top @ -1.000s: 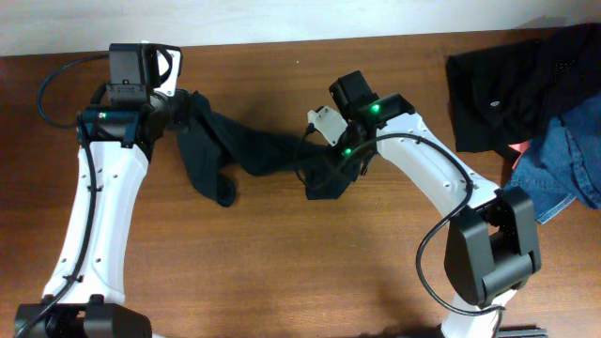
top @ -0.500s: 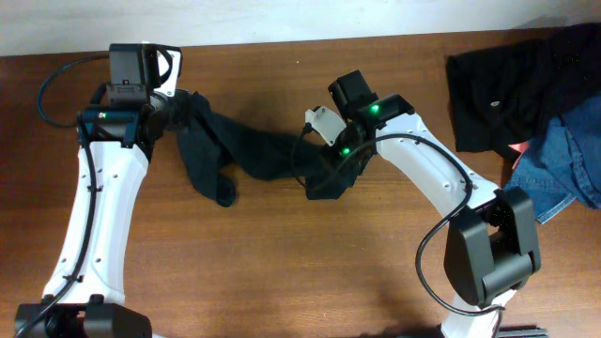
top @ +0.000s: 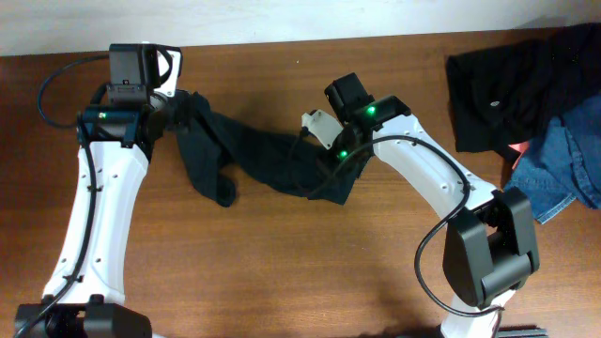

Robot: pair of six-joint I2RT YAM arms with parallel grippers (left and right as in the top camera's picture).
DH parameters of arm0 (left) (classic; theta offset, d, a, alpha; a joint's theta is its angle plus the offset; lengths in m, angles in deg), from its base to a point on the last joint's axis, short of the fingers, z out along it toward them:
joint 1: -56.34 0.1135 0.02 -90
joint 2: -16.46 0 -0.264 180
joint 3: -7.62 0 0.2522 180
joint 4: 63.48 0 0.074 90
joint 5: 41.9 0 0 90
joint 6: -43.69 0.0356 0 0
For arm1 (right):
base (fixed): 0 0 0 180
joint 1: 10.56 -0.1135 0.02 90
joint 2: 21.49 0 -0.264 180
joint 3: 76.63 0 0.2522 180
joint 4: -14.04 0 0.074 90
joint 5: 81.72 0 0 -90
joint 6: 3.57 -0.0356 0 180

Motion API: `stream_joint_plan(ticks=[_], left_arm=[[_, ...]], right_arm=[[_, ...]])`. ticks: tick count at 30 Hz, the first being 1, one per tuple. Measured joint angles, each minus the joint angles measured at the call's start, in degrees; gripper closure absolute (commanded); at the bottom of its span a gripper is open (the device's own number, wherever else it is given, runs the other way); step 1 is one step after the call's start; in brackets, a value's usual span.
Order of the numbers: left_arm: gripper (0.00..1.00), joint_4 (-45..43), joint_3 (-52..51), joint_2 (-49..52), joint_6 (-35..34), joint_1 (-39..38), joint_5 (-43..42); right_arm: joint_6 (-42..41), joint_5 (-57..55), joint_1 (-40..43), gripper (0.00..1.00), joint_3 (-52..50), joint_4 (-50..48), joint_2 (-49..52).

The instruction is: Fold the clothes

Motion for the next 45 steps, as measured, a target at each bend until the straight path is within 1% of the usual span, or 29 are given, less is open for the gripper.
stream_joint_plan(ticks=[3, 9, 17, 19, 21, 22, 30, 40, 42, 44, 45], left_arm=[[0.99, 0.3, 0.0, 0.0, 0.0, 0.0, 0.0], [1.0, 0.5, 0.0, 0.1, 0.0, 0.0, 0.0], [0.99, 0.9, 0.0, 2.2, 0.0, 0.0, 0.0], [0.99, 0.9, 0.0, 2.6, 0.0, 0.0, 0.0], [0.99, 0.9, 0.0, 2.7, 0.0, 0.0, 0.0], [1.0, 0.9, 0.0, 2.7, 0.0, 0.0, 0.0], [0.99, 0.9, 0.0, 2.7, 0.0, 0.0, 0.0], [0.99, 0.8, 0.0, 2.7, 0.0, 0.0, 0.0], [0.99, 0.7, 0.0, 2.7, 0.0, 0.0, 0.0], [0.99, 0.7, 0.0, 2.7, 0.0, 0.0, 0.0], [1.0, 0.7, 0.0, 2.7, 0.0, 0.0, 0.0]], right_arm=[[0.6, 0.0, 0.0, 0.44, -1.4, -0.7, 0.0], [3.1, -0.5, 0.0, 0.43, -7.9, -6.8, 0.3], [5.5, -0.9, 0.0, 0.43, -8.8, -8.4, 1.0], [7.0, -0.9, 0.0, 0.46, -8.8, -8.5, 1.0], [8.4, -0.9, 0.0, 0.55, -8.8, -8.5, 1.0], [8.9, -0.9, 0.0, 0.57, -8.8, -8.5, 1.0], [10.9, -0.9, 0.0, 0.56, -9.5, -8.9, 1.0], [11.5, -0.9, 0.0, 0.57, -15.9, -15.4, 1.0], [11.5, -0.9, 0.0, 0.64, -16.2, -15.8, 1.0], [12.0, -0.9, 0.0, 0.8, -16.2, -16.0, 1.0], [11.7, -0.9, 0.0, 0.84, -16.2, -16.0, 1.0]])
